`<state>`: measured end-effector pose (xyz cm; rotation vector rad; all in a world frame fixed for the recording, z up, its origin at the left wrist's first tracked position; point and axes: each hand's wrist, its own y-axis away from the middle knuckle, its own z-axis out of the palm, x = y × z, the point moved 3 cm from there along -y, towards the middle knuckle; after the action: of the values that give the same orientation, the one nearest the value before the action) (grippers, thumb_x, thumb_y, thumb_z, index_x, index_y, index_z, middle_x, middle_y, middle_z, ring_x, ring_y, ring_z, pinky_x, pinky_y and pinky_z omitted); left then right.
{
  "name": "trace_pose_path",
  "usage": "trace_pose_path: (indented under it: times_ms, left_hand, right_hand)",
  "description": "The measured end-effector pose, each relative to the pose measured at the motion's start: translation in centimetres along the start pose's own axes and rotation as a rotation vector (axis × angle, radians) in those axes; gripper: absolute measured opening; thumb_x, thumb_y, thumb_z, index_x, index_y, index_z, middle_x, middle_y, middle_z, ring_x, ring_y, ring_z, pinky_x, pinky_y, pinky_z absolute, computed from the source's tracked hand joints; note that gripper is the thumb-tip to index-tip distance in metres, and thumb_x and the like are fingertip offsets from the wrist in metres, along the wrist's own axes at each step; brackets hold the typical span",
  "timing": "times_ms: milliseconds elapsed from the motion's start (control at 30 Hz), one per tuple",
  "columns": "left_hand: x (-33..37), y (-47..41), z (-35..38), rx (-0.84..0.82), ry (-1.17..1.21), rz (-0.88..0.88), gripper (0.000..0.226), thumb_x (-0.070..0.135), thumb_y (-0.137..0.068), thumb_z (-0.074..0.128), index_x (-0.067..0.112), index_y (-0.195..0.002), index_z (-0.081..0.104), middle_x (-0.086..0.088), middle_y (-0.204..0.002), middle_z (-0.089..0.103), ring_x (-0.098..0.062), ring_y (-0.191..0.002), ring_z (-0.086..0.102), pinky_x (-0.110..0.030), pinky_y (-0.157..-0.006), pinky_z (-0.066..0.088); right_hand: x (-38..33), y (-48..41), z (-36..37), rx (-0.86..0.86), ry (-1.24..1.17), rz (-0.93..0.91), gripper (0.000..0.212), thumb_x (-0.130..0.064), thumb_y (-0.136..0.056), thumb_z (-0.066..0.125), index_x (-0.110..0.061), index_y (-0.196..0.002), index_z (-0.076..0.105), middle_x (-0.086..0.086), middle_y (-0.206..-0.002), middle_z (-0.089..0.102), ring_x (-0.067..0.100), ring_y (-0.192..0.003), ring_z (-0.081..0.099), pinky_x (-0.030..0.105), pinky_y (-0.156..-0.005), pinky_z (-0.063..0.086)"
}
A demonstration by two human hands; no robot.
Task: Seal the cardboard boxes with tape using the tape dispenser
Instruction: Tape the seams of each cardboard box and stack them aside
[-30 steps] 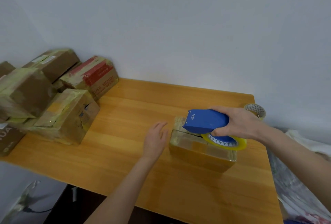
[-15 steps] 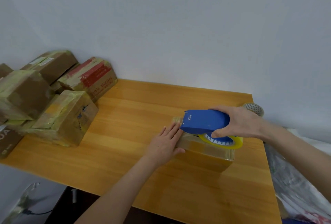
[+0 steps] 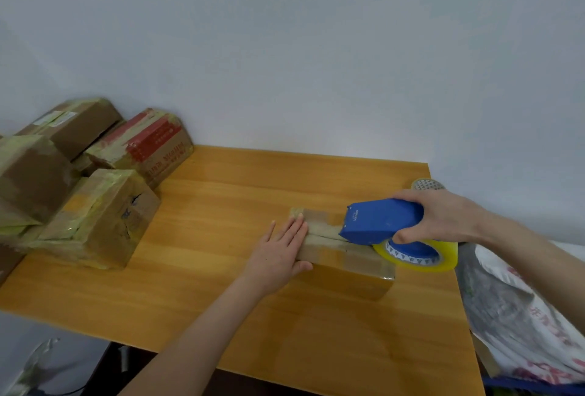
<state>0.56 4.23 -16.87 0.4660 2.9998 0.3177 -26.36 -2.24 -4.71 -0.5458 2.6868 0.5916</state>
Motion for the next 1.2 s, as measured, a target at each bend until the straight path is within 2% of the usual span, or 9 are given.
trace_pose_path:
  times_ms: [133,333,433,533,633,767,933,1100,1200]
  left_hand:
    - [1.8,0.0,-1.0,0.004,-0.055,-0.061,0.106,0.077,-0.084,0.028,0.006,-0.148,-0.016,-0.009,-0.152,-0.028,-0.024,-0.144,-0.023,-0.046,-0.120,-0.005]
    - [5.0,-1.1,-1.1,0.056,0.014,0.045,0.091,0.058,-0.094,0.039,0.011,-0.150,-0.015,-0.003,-0.152,-0.026,-0.019,-0.147,-0.015,-0.033,-0.120,-0.008]
    - [4.3,-1.0,-1.0,0.073,0.000,0.088,0.086,0.053,-0.096,0.039,0.014,-0.149,-0.016,0.000,-0.149,-0.027,-0.017,-0.147,-0.014,-0.028,-0.114,-0.014]
    - [3.6,-0.7,-1.1,0.071,0.000,0.101,0.084,0.050,-0.097,0.039,0.016,-0.150,-0.016,0.002,-0.151,-0.025,-0.014,-0.147,-0.015,-0.026,-0.114,-0.014]
    - [3.4,-0.8,-1.1,0.060,0.013,0.096,0.082,0.048,-0.098,0.039,0.019,-0.146,-0.021,0.001,-0.151,-0.027,-0.013,-0.145,-0.017,-0.028,-0.116,-0.012]
    - [3.4,-0.9,-1.2,0.053,0.018,0.104,0.080,0.048,-0.099,0.038,0.018,-0.151,-0.014,0.002,-0.150,-0.027,-0.011,-0.143,-0.020,-0.027,-0.115,-0.012]
    - [3.2,-0.7,-0.9,0.063,-0.007,0.113,0.080,0.050,-0.098,0.036,0.017,-0.152,-0.013,0.002,-0.152,-0.026,-0.011,-0.140,-0.024,-0.026,-0.115,-0.014]
    - [3.3,-0.7,-0.8,0.075,0.012,0.136,0.081,0.049,-0.097,0.039,0.018,-0.152,-0.012,0.003,-0.151,-0.026,-0.009,-0.139,-0.024,-0.025,-0.114,-0.015]
    - [2.5,-0.5,-0.5,0.064,0.018,0.146,0.081,0.049,-0.097,0.039,0.018,-0.152,-0.011,0.004,-0.152,-0.026,-0.008,-0.139,-0.023,-0.024,-0.113,-0.015]
  right_hand:
    - [0.0,-0.2,0.3,0.035,-0.013,-0.002,0.061,-0.054,-0.070,0.074,-0.044,-0.125,0.049,-0.023,-0.097,0.055,0.006,-0.090,0.059,0.032,-0.082,0.054]
    - [-0.2,0.1,0.4,0.026,0.025,0.017,0.077,-0.067,-0.062,0.067,-0.041,-0.131,0.044,-0.017,-0.104,0.057,0.011,-0.093,0.059,0.033,-0.082,0.054]
    - [-0.2,0.3,0.4,0.036,0.045,0.030,0.079,-0.064,-0.067,0.072,-0.039,-0.134,0.039,-0.013,-0.109,0.055,0.013,-0.095,0.059,0.034,-0.084,0.054]
    - [-0.4,0.6,0.3,0.018,0.007,0.006,0.078,-0.066,-0.064,0.075,-0.040,-0.130,0.043,-0.015,-0.108,0.056,0.010,-0.095,0.059,0.035,-0.084,0.054]
    - [-0.7,0.8,0.3,0.020,0.043,-0.015,0.072,-0.061,-0.069,0.074,-0.040,-0.131,0.043,-0.015,-0.108,0.055,0.010,-0.095,0.058,0.033,-0.084,0.053]
    - [-1.2,1.0,0.0,0.027,0.104,-0.024,0.068,-0.056,-0.074,0.071,-0.041,-0.133,0.042,-0.015,-0.107,0.055,0.012,-0.095,0.056,0.032,-0.082,0.053]
    - [-0.1,1.4,0.1,-0.011,-0.023,-0.037,0.062,-0.048,-0.070,0.077,-0.042,-0.126,0.049,-0.019,-0.098,0.057,0.008,-0.090,0.058,0.038,-0.084,0.054]
    - [0.2,1.6,-0.2,-0.036,-0.098,-0.047,0.054,-0.036,-0.074,0.078,-0.038,-0.121,0.052,-0.014,-0.097,0.059,0.009,-0.087,0.060,0.035,-0.083,0.055]
    - [0.1,1.4,0.1,-0.055,-0.150,-0.057,0.049,-0.033,-0.075,0.079,-0.038,-0.118,0.056,-0.011,-0.095,0.062,0.009,-0.083,0.062,0.029,-0.076,0.055]
